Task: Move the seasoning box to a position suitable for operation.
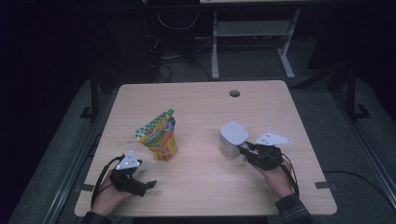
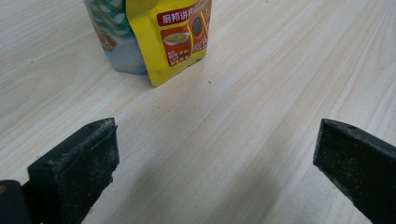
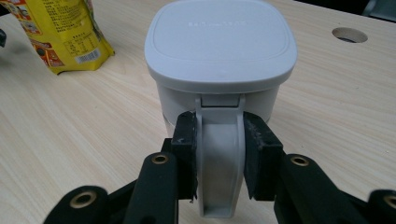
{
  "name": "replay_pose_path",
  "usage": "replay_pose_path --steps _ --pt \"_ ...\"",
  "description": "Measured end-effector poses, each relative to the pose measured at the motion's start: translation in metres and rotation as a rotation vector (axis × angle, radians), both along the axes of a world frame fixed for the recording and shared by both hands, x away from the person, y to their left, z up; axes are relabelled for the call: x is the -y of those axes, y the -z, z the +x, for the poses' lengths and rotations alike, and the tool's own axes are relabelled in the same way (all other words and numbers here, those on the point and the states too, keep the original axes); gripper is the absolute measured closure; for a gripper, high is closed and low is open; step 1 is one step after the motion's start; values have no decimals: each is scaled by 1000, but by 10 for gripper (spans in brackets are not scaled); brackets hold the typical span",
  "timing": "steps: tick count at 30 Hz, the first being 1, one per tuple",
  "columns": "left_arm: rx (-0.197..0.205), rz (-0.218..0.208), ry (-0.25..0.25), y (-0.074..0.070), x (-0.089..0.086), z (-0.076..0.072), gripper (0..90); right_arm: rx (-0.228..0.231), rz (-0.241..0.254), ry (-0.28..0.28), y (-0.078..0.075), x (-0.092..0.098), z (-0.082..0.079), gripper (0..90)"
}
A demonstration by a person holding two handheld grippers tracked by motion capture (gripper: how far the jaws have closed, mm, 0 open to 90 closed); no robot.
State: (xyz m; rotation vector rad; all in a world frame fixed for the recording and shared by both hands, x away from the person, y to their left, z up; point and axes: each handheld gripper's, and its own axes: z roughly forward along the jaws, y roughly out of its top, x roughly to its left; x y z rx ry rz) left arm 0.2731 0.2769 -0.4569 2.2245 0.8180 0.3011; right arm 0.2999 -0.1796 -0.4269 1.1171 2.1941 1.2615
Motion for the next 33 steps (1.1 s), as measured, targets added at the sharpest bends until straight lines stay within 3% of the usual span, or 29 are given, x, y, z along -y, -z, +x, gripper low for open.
replay_pose_path --steps 5,16,33 --pt "0 -4 0 0 1 0 0 3 -2 -19 0 3 -2 686" --pt "3 0 9 -1 1 -1 0 26 -11 -123 -1 1 -11 686" --pt "0 -9 19 -1 3 -2 0 59 10 -360 -3 -18 -29 685"
